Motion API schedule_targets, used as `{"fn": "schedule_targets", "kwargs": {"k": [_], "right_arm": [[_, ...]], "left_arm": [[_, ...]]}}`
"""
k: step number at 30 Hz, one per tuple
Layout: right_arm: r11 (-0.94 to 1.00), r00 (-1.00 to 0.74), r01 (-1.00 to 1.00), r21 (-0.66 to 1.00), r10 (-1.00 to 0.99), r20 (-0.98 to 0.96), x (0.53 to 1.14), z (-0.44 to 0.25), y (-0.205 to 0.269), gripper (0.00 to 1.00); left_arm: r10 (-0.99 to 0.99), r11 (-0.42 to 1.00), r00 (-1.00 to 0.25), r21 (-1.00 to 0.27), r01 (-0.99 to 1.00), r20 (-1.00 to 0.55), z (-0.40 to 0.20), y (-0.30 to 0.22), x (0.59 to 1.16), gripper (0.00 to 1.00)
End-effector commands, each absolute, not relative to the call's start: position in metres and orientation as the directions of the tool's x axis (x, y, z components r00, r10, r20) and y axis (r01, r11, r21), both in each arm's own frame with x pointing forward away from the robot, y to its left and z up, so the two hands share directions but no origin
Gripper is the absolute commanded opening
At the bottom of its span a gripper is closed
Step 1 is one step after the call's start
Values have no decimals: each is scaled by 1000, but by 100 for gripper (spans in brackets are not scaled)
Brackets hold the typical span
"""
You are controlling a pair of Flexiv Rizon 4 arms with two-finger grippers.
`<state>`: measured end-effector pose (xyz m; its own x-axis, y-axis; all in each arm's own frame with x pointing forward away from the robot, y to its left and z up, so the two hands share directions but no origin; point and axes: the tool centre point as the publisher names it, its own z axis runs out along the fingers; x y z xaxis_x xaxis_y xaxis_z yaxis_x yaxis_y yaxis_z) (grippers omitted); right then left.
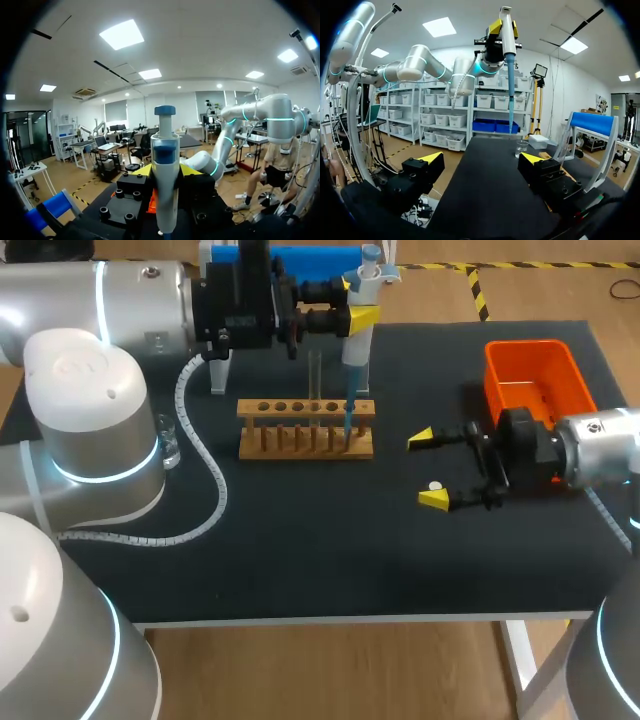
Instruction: Invert the test tube, pick up the pipette, mount the tip to pipette, aspirate from beaker and dispense into the tube, eject the tip, return the pipette, and cap with the stopper.
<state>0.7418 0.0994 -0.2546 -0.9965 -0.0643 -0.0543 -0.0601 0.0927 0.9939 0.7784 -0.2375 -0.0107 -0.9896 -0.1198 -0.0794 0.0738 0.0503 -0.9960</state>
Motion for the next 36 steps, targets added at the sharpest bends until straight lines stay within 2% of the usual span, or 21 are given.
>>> {"fn": "schedule_targets", "kwargs": {"k": [1, 15, 36], "right_arm": [[95, -997, -61, 994, -58, -55, 739, -253, 98, 100], [95, -997, -61, 994, -58, -55, 739, -253, 98, 100], [95, -997, -61, 994, -58, -55, 739, -253, 98, 100]], "left_arm": [[-121, 48, -989, -996, 75, -80, -11, -237, 778, 0], [-144, 65, -985, -994, 84, -93, -11, -227, 783, 0], [-384, 65, -919, -996, 68, -88, -42, -59, 838, 0]]}}
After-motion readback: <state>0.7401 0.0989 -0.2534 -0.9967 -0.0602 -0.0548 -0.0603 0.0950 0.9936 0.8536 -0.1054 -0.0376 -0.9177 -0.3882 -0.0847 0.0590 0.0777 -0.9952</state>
